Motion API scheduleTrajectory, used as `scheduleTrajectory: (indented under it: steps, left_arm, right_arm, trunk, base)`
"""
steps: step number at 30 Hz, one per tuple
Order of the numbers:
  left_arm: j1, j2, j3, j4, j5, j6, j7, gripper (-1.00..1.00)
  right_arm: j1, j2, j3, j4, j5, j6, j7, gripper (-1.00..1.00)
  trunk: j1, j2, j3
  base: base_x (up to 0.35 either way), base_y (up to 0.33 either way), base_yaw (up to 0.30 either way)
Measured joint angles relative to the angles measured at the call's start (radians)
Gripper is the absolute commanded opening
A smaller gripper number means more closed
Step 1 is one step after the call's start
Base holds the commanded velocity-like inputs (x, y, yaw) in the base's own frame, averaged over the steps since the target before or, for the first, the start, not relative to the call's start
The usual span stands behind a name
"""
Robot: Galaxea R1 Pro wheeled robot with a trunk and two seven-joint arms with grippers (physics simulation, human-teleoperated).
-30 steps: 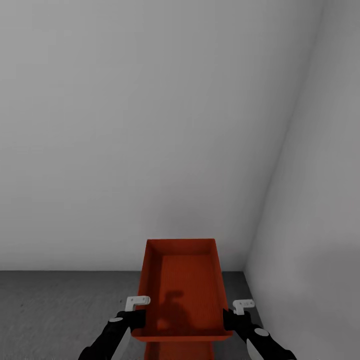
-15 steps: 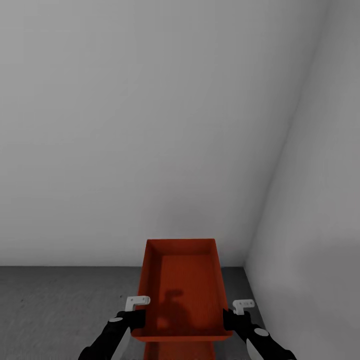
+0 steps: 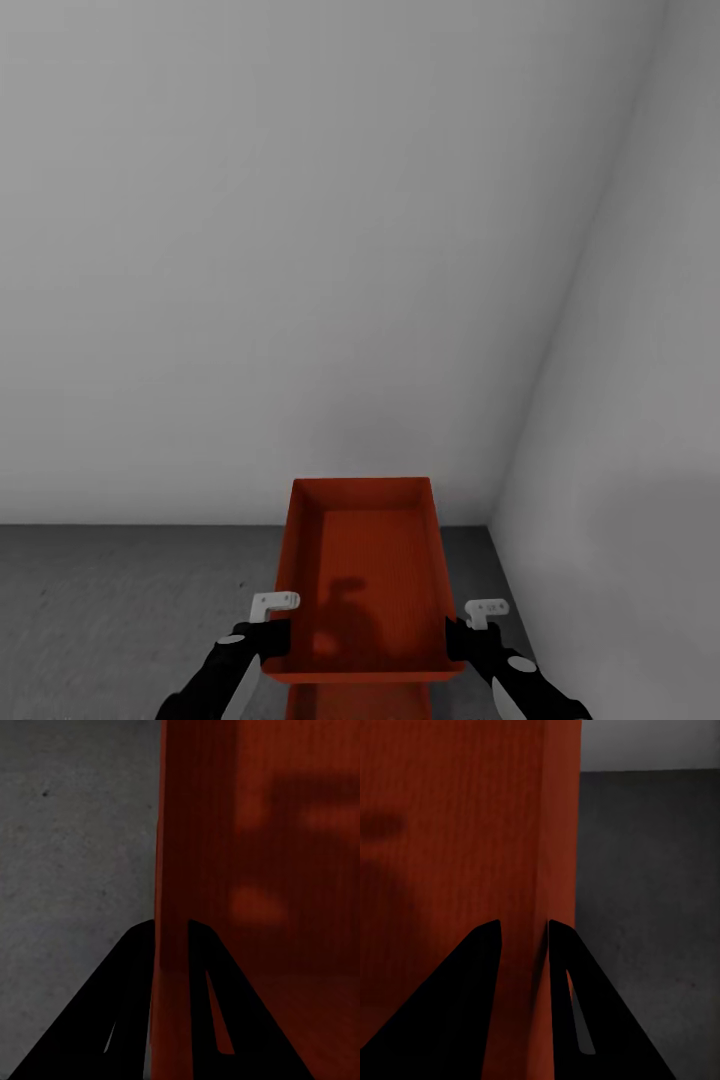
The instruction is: Move the two storage containers from the living room to the garage. In the garage, place one container on the floor and stack the other container on top of it (either order is fine).
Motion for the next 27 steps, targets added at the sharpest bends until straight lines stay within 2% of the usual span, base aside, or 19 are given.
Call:
scheduleTrajectory:
  steps: [21,27]
  left_arm:
    - [0.000,0.000,-0.002,0.001,0.005,-0.002,0.003,-1.00]
    - [0.000,0.000,-0.002,0.001,0.004,-0.001,0.003,-1.00]
  right_arm:
    - [0.000,0.000,0.001,0.000,0.000,0.000,0.000,-1.00]
    - [0.000,0.000,0.001,0.000,0.000,0.000,0.000,-1.00]
  trunk:
    - [0.081,-0.147,-0.067]
    - [0.104,-0.189,-0.085]
  base:
    - [-0.001,0.000,0.000]
    - [-0.182,0.000,0.000]
